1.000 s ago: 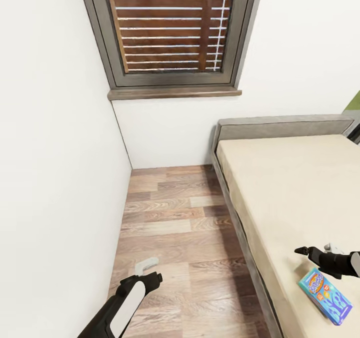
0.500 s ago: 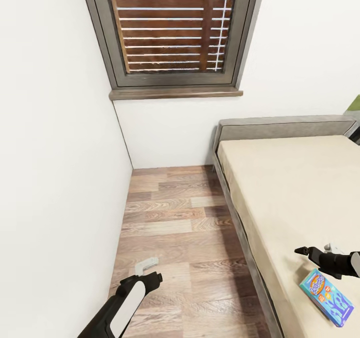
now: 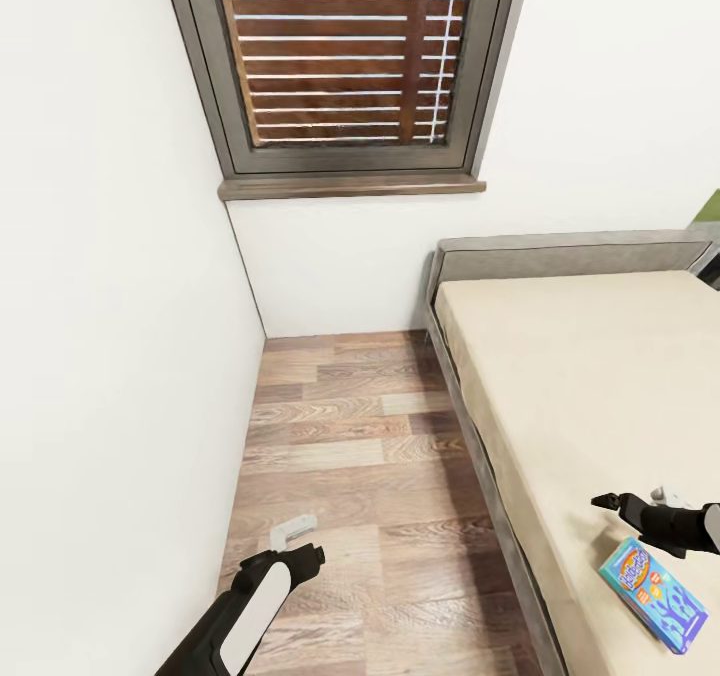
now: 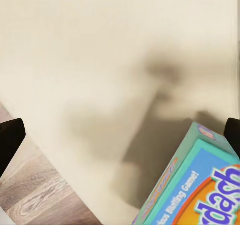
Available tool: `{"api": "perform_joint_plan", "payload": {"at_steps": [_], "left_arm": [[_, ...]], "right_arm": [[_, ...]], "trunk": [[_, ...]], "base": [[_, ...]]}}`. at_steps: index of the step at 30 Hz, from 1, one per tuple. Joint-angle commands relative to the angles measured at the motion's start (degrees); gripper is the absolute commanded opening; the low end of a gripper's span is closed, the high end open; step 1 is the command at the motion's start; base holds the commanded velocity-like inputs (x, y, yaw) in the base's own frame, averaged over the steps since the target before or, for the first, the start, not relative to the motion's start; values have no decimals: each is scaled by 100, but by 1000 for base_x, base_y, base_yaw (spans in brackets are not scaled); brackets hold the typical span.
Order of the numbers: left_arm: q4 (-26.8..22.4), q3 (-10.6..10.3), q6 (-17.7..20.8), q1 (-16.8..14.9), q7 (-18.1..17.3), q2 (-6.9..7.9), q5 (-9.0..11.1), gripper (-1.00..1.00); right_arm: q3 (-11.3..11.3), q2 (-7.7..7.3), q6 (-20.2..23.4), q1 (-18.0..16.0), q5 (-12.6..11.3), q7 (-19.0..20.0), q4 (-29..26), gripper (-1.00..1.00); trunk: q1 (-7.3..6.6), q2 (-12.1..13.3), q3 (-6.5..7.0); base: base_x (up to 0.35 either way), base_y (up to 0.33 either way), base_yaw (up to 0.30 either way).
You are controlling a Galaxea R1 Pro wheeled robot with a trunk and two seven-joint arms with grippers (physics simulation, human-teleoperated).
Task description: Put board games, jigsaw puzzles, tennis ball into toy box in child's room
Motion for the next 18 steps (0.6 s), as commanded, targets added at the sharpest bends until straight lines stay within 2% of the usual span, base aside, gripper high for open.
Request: {"api": "perform_joint_plan", "payload": {"at_steps": [1,18], "left_arm": [[-7,-11,5,-3,52,2,51,100],[-11,-12,5,-3,52,2,63,100]], "right_arm": [[-25,-3,41,-4,-38,-12,-4,100],[-25,19,26,-5,-38,-13,-3,100]], "trunk": [[0,-2,-4],[0,-2,-4]], "base": [[-29,-28,1],[-89,-79,0]]}}
